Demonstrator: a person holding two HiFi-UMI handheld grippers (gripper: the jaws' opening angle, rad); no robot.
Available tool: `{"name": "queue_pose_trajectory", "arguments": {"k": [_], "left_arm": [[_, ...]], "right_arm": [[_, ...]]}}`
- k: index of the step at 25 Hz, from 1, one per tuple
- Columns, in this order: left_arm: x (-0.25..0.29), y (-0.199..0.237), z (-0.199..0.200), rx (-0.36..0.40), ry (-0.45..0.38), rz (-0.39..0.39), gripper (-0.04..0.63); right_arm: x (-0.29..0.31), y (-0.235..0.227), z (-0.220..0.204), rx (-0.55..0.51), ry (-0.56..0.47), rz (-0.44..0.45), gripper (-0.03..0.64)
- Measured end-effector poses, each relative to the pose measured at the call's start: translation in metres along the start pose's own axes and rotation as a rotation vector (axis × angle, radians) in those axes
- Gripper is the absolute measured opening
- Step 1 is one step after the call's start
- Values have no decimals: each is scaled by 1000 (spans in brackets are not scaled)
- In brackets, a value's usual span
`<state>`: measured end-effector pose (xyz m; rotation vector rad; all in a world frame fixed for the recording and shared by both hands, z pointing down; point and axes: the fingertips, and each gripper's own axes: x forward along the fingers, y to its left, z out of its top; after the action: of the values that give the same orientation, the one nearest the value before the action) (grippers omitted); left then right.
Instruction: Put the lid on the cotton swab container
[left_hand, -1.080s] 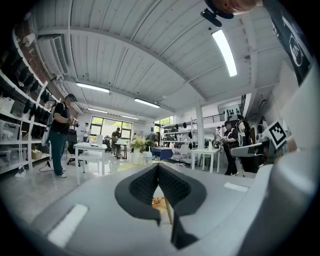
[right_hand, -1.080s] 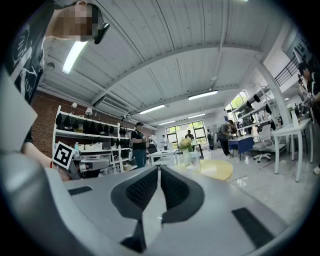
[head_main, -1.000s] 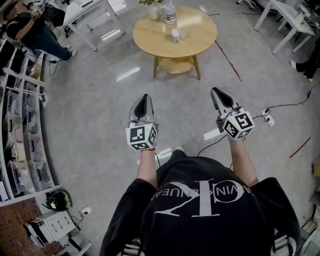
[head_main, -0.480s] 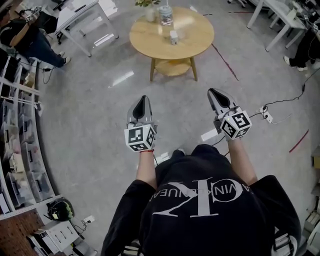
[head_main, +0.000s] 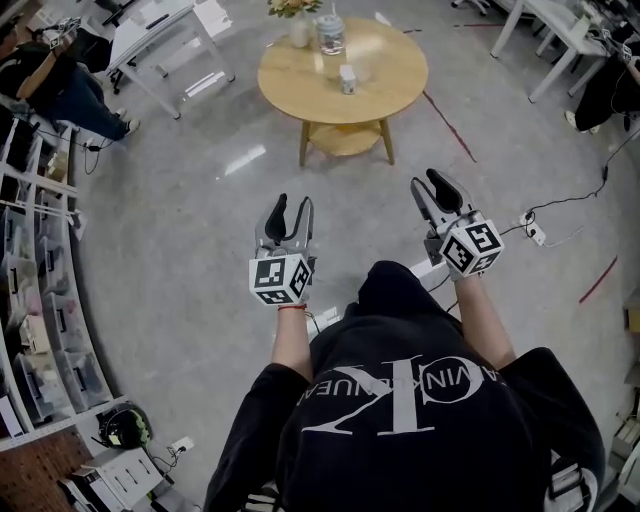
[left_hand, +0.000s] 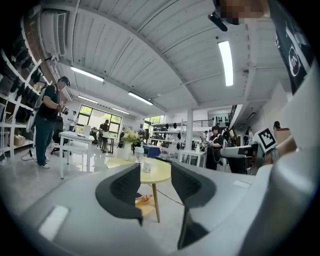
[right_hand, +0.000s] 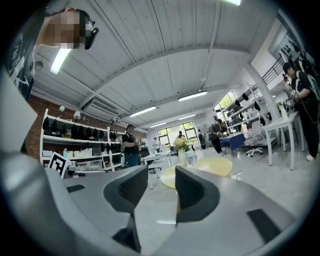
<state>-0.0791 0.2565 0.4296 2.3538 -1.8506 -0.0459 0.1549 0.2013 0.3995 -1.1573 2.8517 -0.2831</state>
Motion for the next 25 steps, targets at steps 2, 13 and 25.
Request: {"name": "queue_pose_trajectory", "arguments": {"k": [2, 13, 25], "left_arm": [[5, 2, 0, -8, -3, 0, 187], [58, 43, -4, -10, 22, 33, 201], [166, 71, -4, -31, 75, -18, 201]], "right_arm": [[3, -6, 3, 20, -12, -3, 149], [73, -56, 8, 56, -29, 14, 172], [167, -105, -2, 101, 61, 62, 172]]}}
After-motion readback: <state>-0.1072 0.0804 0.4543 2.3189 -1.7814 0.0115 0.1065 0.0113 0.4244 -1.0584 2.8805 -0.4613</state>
